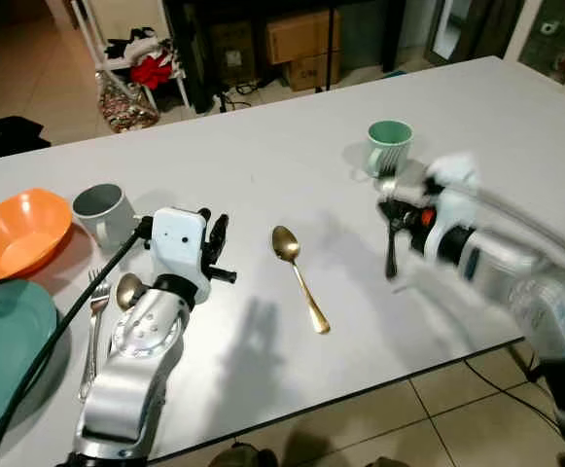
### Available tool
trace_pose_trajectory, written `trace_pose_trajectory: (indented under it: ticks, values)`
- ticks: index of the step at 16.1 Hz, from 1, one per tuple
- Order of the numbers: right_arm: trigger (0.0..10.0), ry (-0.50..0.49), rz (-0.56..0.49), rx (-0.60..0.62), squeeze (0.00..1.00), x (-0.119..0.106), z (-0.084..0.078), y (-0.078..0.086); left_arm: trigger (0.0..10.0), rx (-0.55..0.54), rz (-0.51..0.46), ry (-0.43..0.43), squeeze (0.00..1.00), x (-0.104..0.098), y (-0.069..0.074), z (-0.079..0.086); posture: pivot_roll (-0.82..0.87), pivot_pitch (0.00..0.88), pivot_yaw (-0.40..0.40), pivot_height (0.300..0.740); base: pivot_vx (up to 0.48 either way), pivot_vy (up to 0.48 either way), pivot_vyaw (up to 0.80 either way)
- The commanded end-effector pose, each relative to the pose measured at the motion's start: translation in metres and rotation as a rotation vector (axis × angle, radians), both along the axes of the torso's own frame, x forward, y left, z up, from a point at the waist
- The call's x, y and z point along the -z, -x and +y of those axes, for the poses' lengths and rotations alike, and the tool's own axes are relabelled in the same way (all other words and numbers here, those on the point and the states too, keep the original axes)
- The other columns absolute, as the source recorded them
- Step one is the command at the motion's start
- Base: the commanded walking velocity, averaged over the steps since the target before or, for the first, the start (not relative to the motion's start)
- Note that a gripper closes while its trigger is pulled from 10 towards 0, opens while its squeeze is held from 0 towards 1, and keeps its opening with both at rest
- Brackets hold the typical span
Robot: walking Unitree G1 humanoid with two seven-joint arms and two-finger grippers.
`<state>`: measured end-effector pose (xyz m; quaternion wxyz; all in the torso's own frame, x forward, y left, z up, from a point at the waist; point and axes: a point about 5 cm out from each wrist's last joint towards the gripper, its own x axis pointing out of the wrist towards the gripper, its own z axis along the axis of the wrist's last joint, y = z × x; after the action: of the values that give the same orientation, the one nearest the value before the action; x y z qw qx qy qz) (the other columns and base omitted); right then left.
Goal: Setting the table
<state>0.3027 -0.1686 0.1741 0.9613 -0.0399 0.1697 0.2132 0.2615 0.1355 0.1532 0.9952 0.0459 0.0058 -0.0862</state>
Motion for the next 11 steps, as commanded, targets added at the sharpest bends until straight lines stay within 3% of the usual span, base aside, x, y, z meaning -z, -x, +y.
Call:
trace_pose_trajectory:
  ticks: [1,4,6,11]
  values:
    - [10.0,0.093,-0.057,0.007,0.00,-0.005,-0.002,0.001,10.0,-0.048,-0.017,-0.009,0.00,-0.005,-0.002,0.003,-0.12,0.024,0.133,0.740,0.000,-0.379,0.00]
    - [10.0,0.054,-0.136,0.060,0.00,-0.014,-0.006,0.001,10.0,-0.101,0.000,-0.006,0.00,-0.002,-0.001,0.004,-0.12,0.034,0.121,0.740,0.000,-0.402,0.00]
    - [10.0,0.080,-0.192,0.020,0.00,-0.016,-0.001,0.008,10.0,-0.130,0.014,-0.008,0.00,0.000,0.004,0.007,-0.12,0.039,0.104,0.740,0.000,-0.403,0.00]
    - [10.0,0.070,-0.205,0.002,0.00,-0.004,0.005,0.018,10.0,-0.174,0.032,0.015,0.00,0.000,0.011,0.008,-0.11,0.045,0.096,0.740,0.000,-0.398,0.80]
